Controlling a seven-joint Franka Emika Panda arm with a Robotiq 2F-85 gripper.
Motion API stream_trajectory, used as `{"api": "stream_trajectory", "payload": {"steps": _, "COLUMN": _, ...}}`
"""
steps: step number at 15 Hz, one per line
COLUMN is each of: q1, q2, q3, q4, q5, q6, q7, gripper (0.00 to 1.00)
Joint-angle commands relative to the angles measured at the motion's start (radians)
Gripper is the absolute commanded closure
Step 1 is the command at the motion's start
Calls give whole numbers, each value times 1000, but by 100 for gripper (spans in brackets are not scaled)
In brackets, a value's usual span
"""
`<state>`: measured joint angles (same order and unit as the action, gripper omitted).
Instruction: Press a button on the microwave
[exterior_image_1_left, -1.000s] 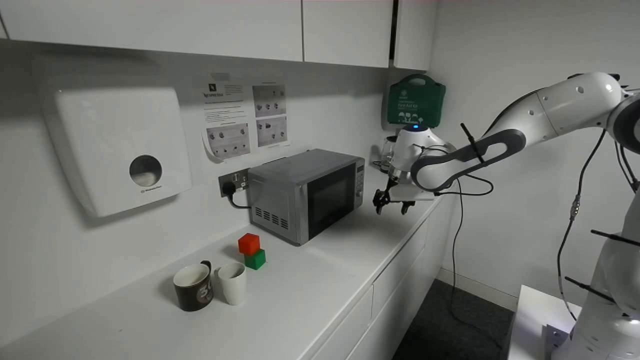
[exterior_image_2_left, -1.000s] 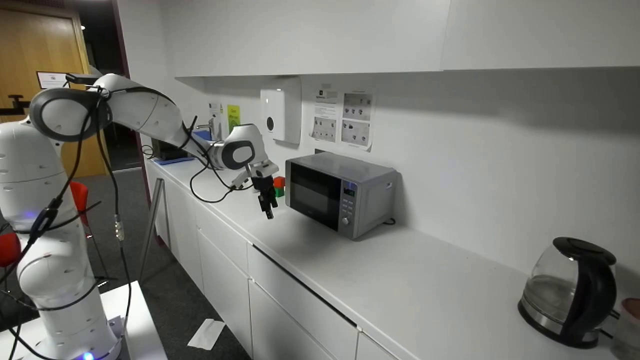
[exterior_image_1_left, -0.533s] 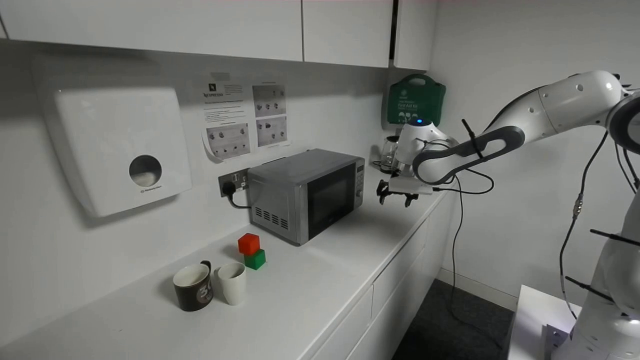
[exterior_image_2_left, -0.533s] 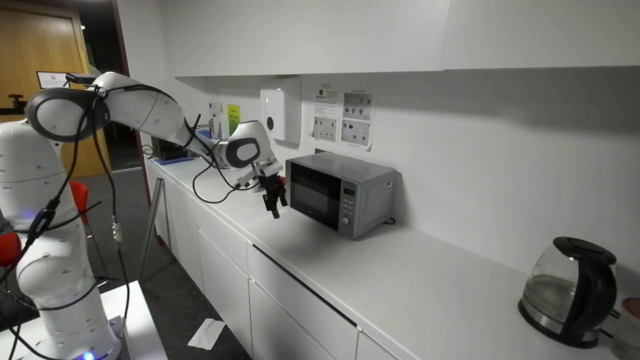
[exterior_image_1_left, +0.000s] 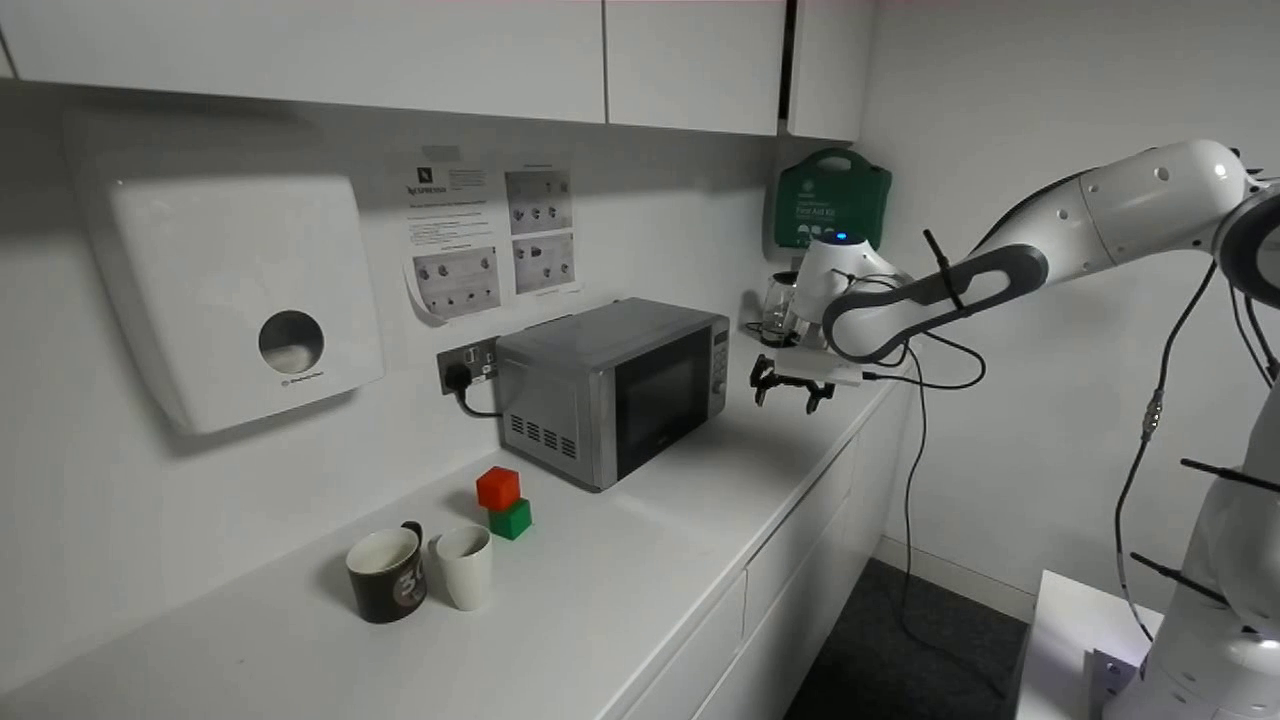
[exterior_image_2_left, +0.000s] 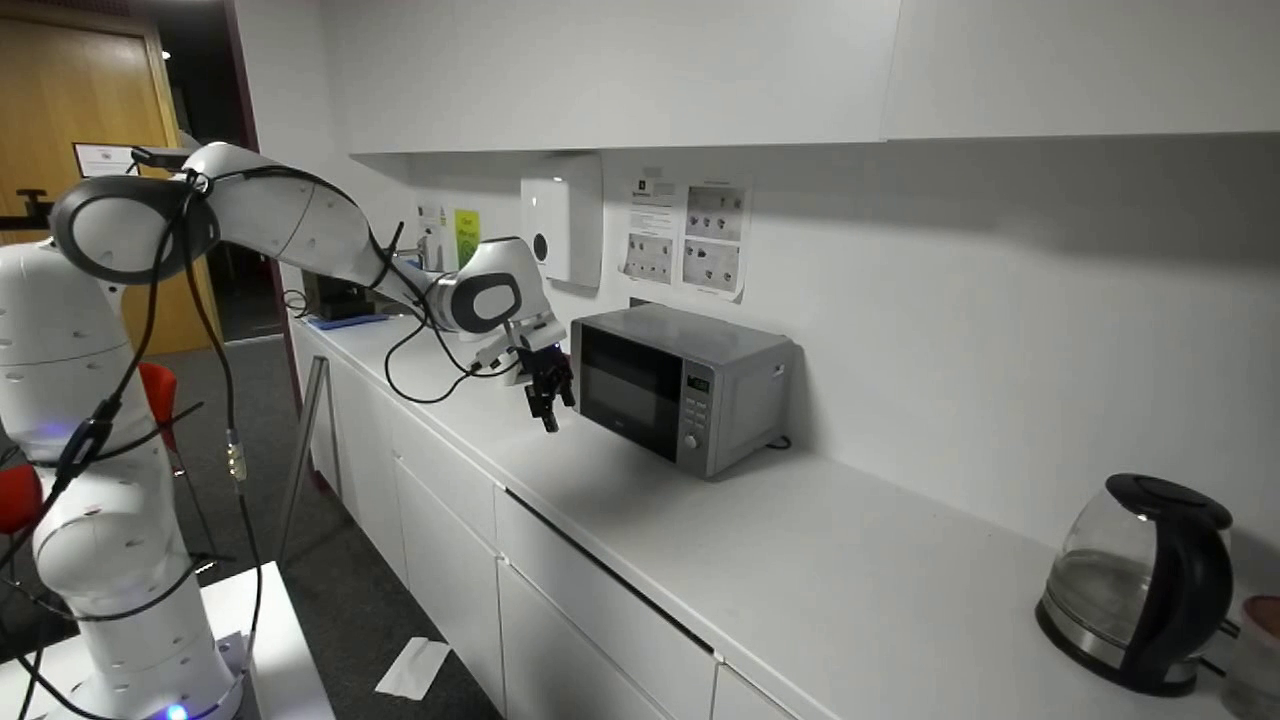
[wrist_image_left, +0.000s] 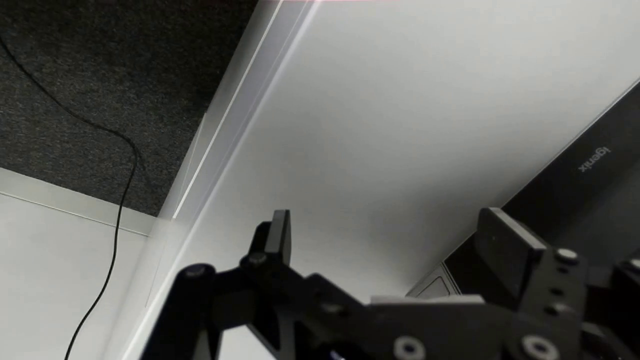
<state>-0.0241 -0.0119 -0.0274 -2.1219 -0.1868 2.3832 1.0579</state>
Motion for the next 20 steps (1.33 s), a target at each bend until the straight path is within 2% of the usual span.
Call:
{"api": "stream_trajectory", "payload": {"steps": 1, "q1": -2, "q2": 0, "q3": 2, "q4": 2, "q5": 2, "q6": -3, "q7": -3, "gripper": 0}}
{"api": "stream_trajectory", "payload": {"steps": 9, "q1": 11, "q2": 60, "q3": 15, "q4": 53, "q5": -41, "q6": 91, "q7": 182, "gripper": 0}}
{"api": "stream_trajectory", "payload": {"steps": 14, "q1": -7, "q2": 149, "q3": -50, "q4": 140, "q5": -112, "q6": 155, "q7": 258, "gripper": 0}}
{"api": "stream_trajectory", "payload": {"steps": 20, "q1": -3, "q2": 274, "q3": -130, "q4": 286, "q5": -89, "q6": 146, "q7": 257, "gripper": 0}}
